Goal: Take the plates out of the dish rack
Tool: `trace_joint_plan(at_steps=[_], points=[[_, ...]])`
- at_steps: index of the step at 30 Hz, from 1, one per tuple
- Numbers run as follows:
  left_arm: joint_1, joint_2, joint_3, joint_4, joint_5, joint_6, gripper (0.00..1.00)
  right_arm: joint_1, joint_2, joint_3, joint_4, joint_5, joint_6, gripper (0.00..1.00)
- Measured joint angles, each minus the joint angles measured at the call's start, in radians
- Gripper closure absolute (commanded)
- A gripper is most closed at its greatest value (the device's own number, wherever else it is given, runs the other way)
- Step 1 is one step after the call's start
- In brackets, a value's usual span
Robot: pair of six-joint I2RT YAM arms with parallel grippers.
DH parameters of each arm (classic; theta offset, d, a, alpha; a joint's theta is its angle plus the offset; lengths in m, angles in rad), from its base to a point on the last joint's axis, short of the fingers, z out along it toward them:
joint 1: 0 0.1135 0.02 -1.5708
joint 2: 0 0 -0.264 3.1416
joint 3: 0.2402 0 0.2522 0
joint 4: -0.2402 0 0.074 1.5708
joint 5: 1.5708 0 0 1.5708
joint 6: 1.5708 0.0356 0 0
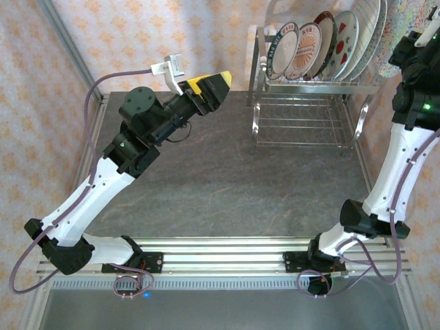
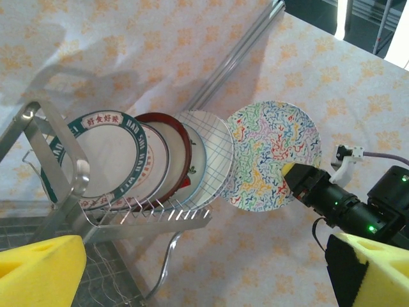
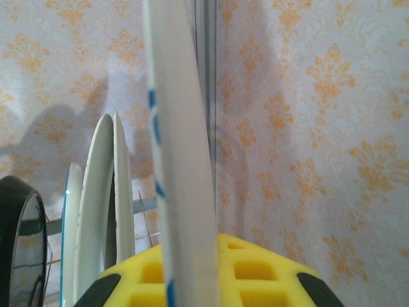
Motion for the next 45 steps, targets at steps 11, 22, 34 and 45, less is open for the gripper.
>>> trace_joint_plan(at_steps=[11, 22, 34, 45], points=[[-0.053, 0.050, -0.051, 0.012, 0.056, -0.149, 0.01, 0.030, -0.337, -0.307, -0.090, 0.059, 0.152, 1.00], [-0.082, 0.095, -0.216, 0.057, 0.148, -0.388, 0.01, 0.033, -0.547, -0.474, -0.321, 0.138, 0.423, 1.00], [-0.083, 0.195, -0.401, 0.162, 0.282, -0.732, 0.08, 0.032, -0.687, -0.766, -0.500, -0.100, 0.785, 1.00], [-0.096, 0.317, -0.417, 0.244, 0.398, -0.962, 0.23, 0.033, -0.724, -1.050, -0.334, -0.389, 1.060, 1.00]])
